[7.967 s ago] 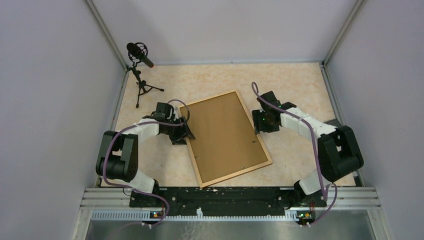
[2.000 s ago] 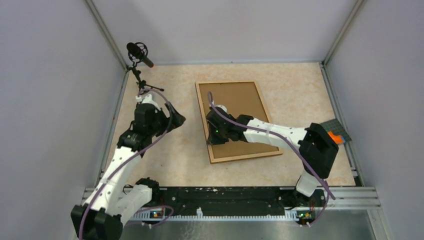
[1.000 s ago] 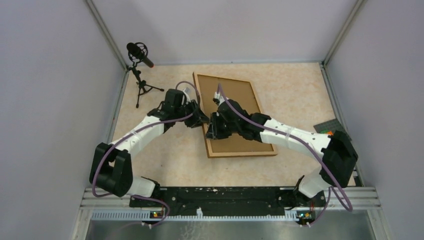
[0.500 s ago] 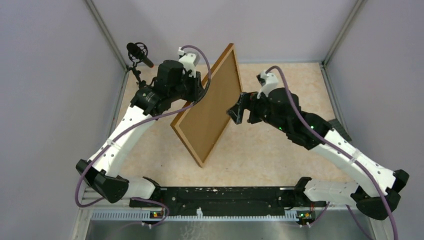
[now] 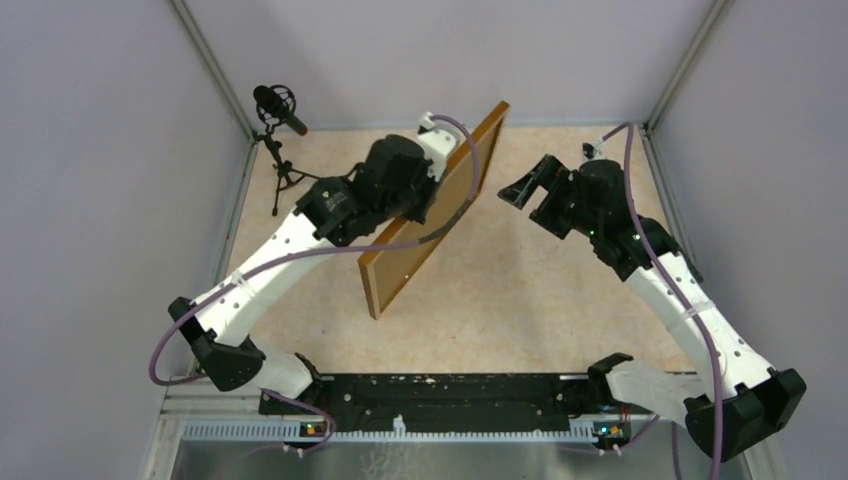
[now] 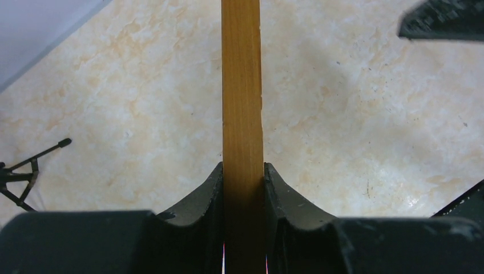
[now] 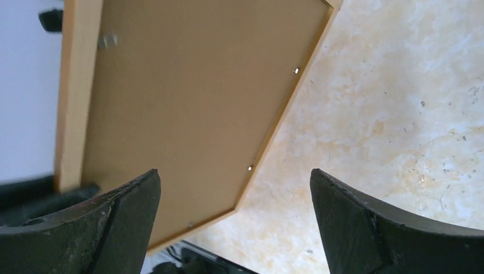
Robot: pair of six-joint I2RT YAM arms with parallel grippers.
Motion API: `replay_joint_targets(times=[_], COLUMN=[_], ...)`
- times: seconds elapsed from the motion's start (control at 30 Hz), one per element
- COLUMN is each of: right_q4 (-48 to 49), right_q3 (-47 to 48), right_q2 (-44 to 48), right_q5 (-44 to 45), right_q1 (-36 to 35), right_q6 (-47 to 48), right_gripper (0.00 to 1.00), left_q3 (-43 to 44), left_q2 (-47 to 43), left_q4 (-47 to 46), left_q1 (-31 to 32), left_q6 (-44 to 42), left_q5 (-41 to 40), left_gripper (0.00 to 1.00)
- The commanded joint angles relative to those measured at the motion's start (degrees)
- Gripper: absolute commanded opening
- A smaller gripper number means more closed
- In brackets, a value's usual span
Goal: Put the photo into the frame
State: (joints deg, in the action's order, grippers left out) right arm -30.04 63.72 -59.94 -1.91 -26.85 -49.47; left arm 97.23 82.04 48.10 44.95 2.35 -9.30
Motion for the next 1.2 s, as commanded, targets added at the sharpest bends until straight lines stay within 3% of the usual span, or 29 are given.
replay_joint_targets(times=[0.0,0.17,0.43,0.53,0.6,0.7,0.8,0.9,0.93,1.07,1.17], right_q4=[3.74,2.08,1.23,0.81,0.78,0.25,0.70,6.22,8.56,12.34,11.07], right_q3=[1.82,4.31,2.09,-0.74,-3.91,-7.67,-10.35,-14.09,-15.33,-14.65,-12.59], right_q2=[1.06,0.20,-0.79,-1.42,-0.17,1.80,1.88,-1.23,-2.65,-9.98,-14.33], right_q5=[-8.70,-15.05,-15.43,-16.79,-15.91,-14.31,-11.35,-20.08,-24.02,-35.46,-39.48], right_q1=[6.18,12.43,12.70,12.66,12.63,12.63,12.83,17.31,19.55,22.46,22.54], right_q6=[-5.91,-4.75,-4.04,-2.63,-2.20,-1.08,1.40,4.91,5.91,14.22,20.35], right_gripper=[0.99,0.99,0.98,0.87,0.68,0.59,0.53,0.18,0.11,0.01,0.00], left_q3=[3.60,5.26,6.65,7.14,7.39,6.59,4.99,4.18,4.15,2.23,-1.04], left_q2=[1.30,5.58,14.20,16.55,17.65,18.17,17.05,14.98,13.95,8.66,3.46], left_q4=[-1.90,-1.34,-2.98,-3.63,-3.70,-4.01,-5.58,-6.31,-6.12,-5.18,-4.97], left_q1=[8.27,16.43,24.60,25.28,25.75,25.89,25.85,25.76,25.73,25.37,23.72], left_q6=[-1.86,0.30,4.69,7.51,8.71,10.62,12.48,12.85,12.81,11.58,11.19], left_q5=[-11.96,-16.77,-16.89,-13.91,-12.32,-9.41,-6.08,-4.17,-4.47,-8.49,-11.86], left_gripper=[0.00,0.00,0.00,0.00,0.00,0.14,0.38,0.57,0.61,0.77,0.81])
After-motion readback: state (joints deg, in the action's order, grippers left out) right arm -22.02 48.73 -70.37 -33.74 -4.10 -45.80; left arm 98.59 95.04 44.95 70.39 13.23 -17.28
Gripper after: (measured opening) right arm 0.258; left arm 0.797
